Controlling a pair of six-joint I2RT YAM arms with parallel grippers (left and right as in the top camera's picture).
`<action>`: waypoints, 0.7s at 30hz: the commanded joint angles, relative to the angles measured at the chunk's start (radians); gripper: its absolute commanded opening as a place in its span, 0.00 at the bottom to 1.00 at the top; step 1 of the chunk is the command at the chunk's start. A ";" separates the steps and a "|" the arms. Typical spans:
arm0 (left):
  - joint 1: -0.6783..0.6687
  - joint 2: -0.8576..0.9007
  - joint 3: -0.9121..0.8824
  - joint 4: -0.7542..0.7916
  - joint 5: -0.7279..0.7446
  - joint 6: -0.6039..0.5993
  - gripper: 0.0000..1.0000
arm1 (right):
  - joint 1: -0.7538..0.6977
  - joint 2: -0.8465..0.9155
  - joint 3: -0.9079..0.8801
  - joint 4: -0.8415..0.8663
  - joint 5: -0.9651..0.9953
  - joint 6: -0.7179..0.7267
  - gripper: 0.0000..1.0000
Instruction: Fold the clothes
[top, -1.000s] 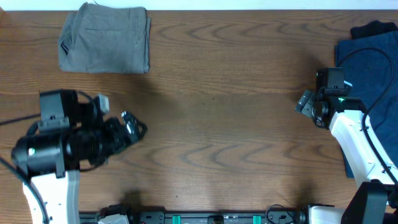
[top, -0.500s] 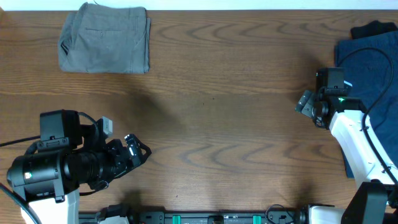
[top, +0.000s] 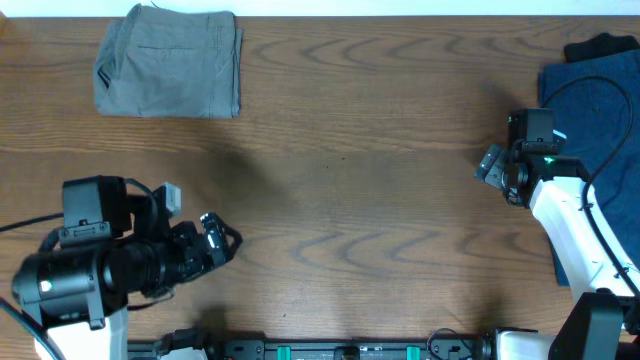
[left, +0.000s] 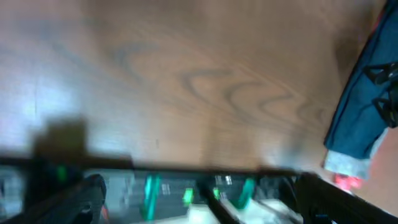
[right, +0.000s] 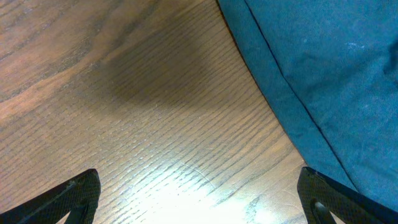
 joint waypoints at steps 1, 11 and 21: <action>-0.052 -0.080 -0.064 0.083 -0.008 0.068 0.98 | -0.001 -0.006 0.014 0.001 0.014 -0.007 0.99; -0.211 -0.498 -0.461 0.588 -0.008 0.149 0.98 | -0.001 -0.006 0.014 0.001 0.014 -0.007 0.99; -0.218 -0.711 -0.696 0.769 -0.040 0.149 0.98 | -0.001 -0.006 0.014 0.002 0.014 -0.007 0.99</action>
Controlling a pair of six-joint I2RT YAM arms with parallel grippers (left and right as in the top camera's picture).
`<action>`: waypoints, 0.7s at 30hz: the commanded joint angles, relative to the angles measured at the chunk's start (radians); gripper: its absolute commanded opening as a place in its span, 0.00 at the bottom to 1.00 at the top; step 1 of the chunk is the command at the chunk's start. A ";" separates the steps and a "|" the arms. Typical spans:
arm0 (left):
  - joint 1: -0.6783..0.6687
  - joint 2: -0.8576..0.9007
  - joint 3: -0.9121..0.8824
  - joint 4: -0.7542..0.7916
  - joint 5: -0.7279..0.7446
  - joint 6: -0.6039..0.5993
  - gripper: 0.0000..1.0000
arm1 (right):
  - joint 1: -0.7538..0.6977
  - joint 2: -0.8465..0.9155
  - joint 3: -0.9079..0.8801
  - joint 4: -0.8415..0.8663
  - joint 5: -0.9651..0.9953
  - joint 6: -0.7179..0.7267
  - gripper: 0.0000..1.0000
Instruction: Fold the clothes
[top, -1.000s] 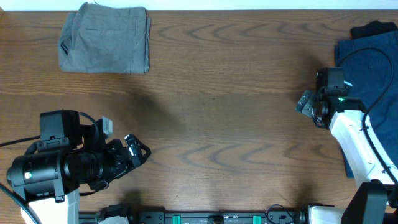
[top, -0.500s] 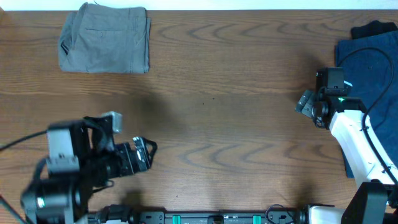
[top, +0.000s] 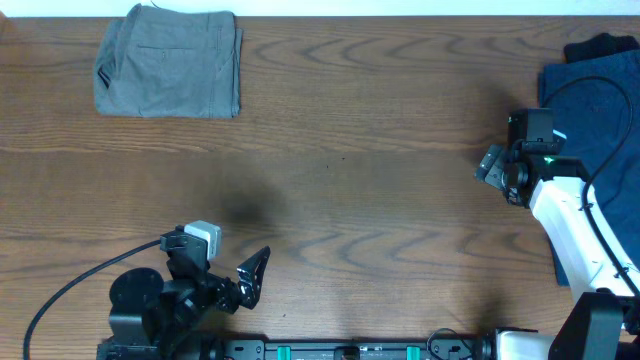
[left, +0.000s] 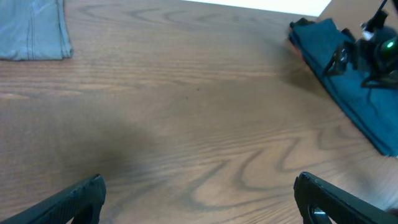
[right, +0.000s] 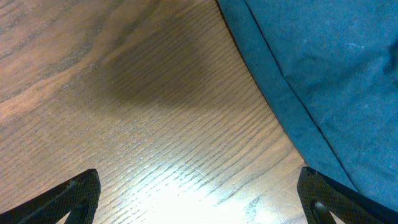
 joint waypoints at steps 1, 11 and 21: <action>-0.005 -0.015 -0.038 0.064 -0.049 0.014 0.98 | -0.001 -0.006 0.014 0.001 0.014 -0.007 0.99; -0.005 -0.090 -0.195 0.279 -0.298 0.014 0.98 | -0.001 -0.006 0.014 0.001 0.014 -0.007 0.99; -0.003 -0.241 -0.381 0.443 -0.469 0.015 0.98 | -0.001 -0.006 0.014 0.001 0.014 -0.007 0.99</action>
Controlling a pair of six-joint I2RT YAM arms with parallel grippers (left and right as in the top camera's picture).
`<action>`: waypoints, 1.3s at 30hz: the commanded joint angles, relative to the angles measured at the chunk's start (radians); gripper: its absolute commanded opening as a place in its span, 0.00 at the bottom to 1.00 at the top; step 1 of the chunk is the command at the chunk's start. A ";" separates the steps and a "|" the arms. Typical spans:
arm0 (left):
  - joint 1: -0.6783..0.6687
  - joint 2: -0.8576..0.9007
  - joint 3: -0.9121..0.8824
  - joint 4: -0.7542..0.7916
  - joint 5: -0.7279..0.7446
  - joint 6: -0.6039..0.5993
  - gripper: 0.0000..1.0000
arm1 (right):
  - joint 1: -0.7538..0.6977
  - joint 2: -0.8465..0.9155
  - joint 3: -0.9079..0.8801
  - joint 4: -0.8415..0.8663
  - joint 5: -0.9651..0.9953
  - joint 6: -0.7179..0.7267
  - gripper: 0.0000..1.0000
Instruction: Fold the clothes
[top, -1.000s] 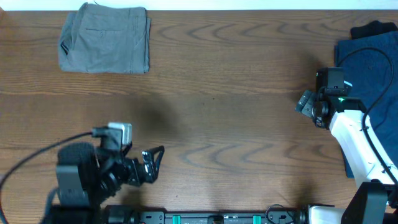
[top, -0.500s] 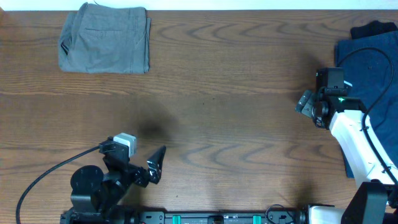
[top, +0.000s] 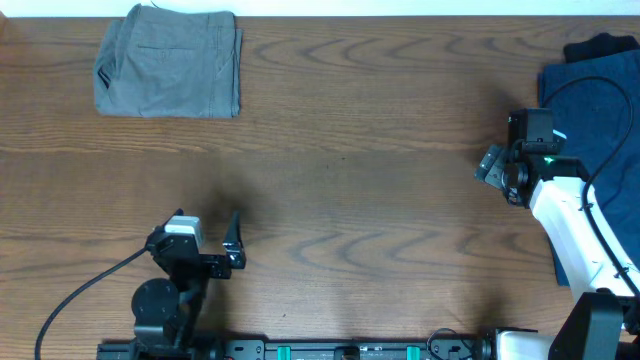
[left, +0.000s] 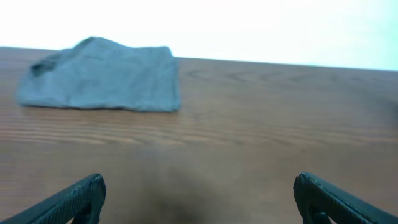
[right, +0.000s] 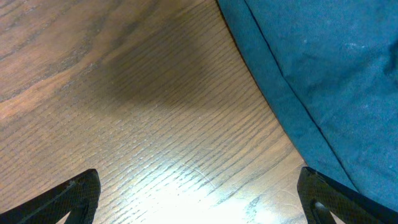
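A grey garment (top: 170, 62) lies folded at the table's far left corner; it also shows far ahead in the left wrist view (left: 102, 81). A dark blue garment (top: 598, 110) lies spread at the right edge, part of it under the right arm. My left gripper (top: 232, 245) is low near the front edge and open, with only bare wood between its fingers (left: 71, 200). My right gripper (top: 494, 168) hangs open over bare wood just left of the blue garment's edge (right: 323, 74), not touching it.
The wooden table (top: 360, 180) runs between the two garments. A rail with green fittings (top: 340, 350) lines the front edge. The left arm's cable (top: 80, 290) trails at the front left, and a black cable (top: 590, 100) loops over the blue cloth.
My left arm has turned: its wrist camera looked across the table toward the blue cloth, and now it faces the grey folded garment. The right arm and both garments are where they were.
At first my left arm was raised high, close under the overhead camera, its wrist view blurred. Then it sat low by the front edge, open, facing right. Now it faces the far left. The right gripper stayed open beside the blue garment throughout.
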 joint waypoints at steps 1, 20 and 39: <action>0.000 -0.023 -0.038 0.038 -0.079 0.010 0.98 | -0.001 -0.006 0.014 0.001 0.014 -0.007 0.99; 0.064 -0.024 -0.214 0.357 -0.083 0.025 0.98 | -0.001 -0.006 0.014 0.001 0.014 -0.007 0.99; 0.128 -0.021 -0.214 0.260 -0.083 0.024 0.98 | -0.001 -0.006 0.014 0.001 0.014 -0.007 0.99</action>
